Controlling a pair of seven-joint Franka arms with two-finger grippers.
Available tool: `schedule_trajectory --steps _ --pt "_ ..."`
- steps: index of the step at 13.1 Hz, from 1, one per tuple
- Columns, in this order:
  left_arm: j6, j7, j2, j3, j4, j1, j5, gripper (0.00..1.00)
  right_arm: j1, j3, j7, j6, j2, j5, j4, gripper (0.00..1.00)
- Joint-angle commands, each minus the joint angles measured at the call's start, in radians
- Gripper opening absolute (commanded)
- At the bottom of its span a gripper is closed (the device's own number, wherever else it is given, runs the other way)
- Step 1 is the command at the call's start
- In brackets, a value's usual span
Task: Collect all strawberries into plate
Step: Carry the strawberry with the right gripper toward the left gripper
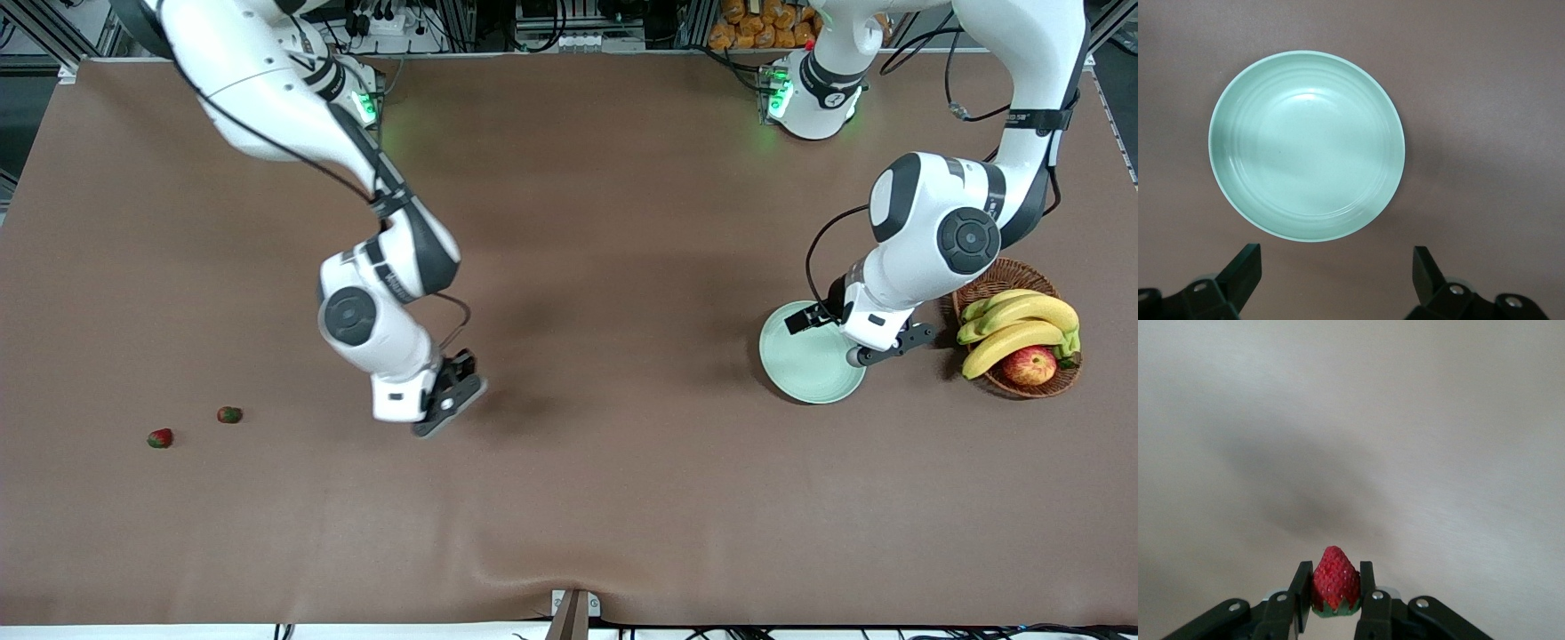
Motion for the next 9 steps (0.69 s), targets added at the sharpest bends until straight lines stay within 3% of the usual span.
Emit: schedule_trajectory --steps 1,4,9 --pt "-0.003 -0.016 -0.002 0.000 0.005 -0.006 -0.014 1.00 0.071 -0.005 0.062 0.002 0.020 0.011 0.044 0.00" --pt "-0.003 -0.016 0.001 0.000 0.005 -0.006 -0.014 1.00 0.160 -0.005 0.131 0.013 0.077 0.022 0.127 0.00" --pt "-0.003 -0.027 0.001 -0.002 0.006 -0.011 -0.014 1.00 0.272 -0.005 0.332 0.161 0.200 0.022 0.222 0.00"
